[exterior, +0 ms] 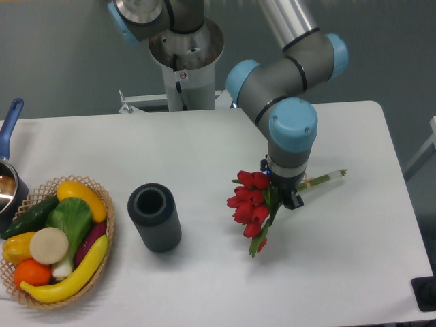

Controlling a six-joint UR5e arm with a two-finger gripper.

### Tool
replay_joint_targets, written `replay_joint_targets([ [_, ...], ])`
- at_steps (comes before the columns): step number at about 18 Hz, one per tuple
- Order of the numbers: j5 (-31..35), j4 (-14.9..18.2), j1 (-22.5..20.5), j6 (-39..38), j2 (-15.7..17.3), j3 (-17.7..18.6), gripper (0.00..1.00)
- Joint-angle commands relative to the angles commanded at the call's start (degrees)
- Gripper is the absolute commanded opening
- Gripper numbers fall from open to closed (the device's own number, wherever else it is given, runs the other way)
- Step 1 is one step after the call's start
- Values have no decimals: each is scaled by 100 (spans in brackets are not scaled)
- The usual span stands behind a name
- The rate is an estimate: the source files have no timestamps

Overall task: Place the flowers on the table
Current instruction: 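Lay the tulips flat on the table and open the gripper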

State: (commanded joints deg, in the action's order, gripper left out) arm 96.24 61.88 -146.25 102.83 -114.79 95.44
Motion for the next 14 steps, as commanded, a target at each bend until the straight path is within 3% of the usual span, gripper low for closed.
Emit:
replay_joint_targets([
  [3,9,-79,35,-35,-26,-43,42],
  [5,0,-359,53,9,-35,-43,67],
  [8,-43,-448,53,18,-18,-35,94],
  [9,-61,-448,53,18,-9,-35,99],
  [14,-683,-413,-17,9,245,-183,100],
])
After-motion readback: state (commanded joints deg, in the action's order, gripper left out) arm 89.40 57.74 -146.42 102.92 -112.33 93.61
